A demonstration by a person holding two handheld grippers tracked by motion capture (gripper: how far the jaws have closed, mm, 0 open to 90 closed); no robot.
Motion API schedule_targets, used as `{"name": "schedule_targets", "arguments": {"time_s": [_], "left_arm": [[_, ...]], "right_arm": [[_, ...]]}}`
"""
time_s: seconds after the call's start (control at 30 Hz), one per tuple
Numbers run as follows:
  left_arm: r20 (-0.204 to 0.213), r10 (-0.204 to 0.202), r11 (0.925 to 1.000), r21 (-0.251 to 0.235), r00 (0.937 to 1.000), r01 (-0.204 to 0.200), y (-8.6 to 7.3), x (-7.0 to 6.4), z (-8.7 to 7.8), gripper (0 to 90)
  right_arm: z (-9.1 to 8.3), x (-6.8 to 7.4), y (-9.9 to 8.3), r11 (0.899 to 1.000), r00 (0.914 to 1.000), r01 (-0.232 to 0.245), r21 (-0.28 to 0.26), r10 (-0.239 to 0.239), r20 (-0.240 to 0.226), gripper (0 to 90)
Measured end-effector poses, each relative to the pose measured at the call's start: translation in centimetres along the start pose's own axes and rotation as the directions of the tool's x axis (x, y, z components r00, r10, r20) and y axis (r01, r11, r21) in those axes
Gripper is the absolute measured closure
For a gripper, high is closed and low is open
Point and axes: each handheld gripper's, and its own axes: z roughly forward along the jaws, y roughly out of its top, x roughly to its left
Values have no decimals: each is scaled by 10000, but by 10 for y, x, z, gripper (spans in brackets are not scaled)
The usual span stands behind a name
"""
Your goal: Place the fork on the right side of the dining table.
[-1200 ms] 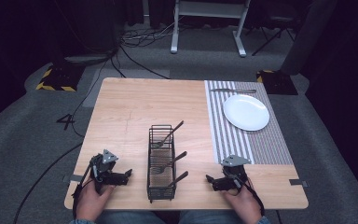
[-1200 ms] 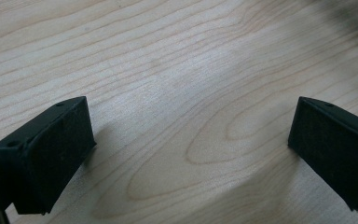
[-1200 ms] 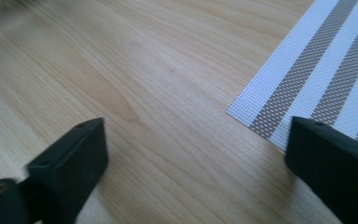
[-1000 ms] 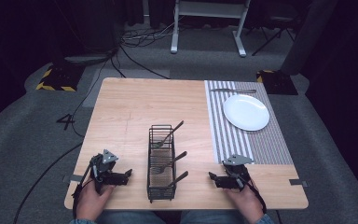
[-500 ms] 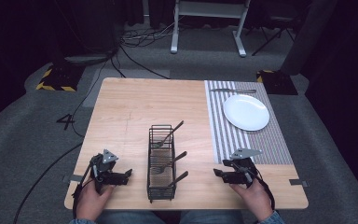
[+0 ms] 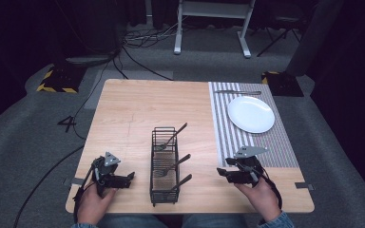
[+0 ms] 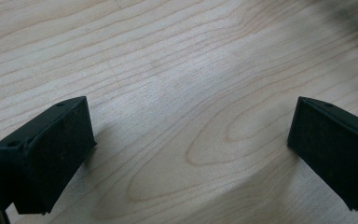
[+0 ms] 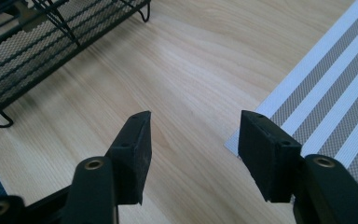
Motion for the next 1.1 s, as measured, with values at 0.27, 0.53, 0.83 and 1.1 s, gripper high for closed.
{"name": "schedule_targets", "arguments": {"time_s": [0.27, 0.53, 0.83, 1.1], "left_arm": [[-12, 6, 10000, -4, 10000, -6, -2, 0, -1, 5], [-20, 29, 10000, 18, 10000, -29, -1, 0, -1, 5], [-44, 16, 10000, 15, 10000, -16, -1, 0, -1, 4], [-46, 18, 10000, 16, 10000, -18, -1, 0, -1, 4]], "right_arm": [[-3, -1, 21, 9996, 9995, 175, -241, -181, -266, 490], [-8, 1, 53, 9977, 9986, 444, -521, -457, -252, 520], [-11, 3, 75, 9971, 9978, 70, -753, -119, -652, 534], [-4, 1, 100, 9970, 9959, 41, -769, -110, -902, 569]]}}
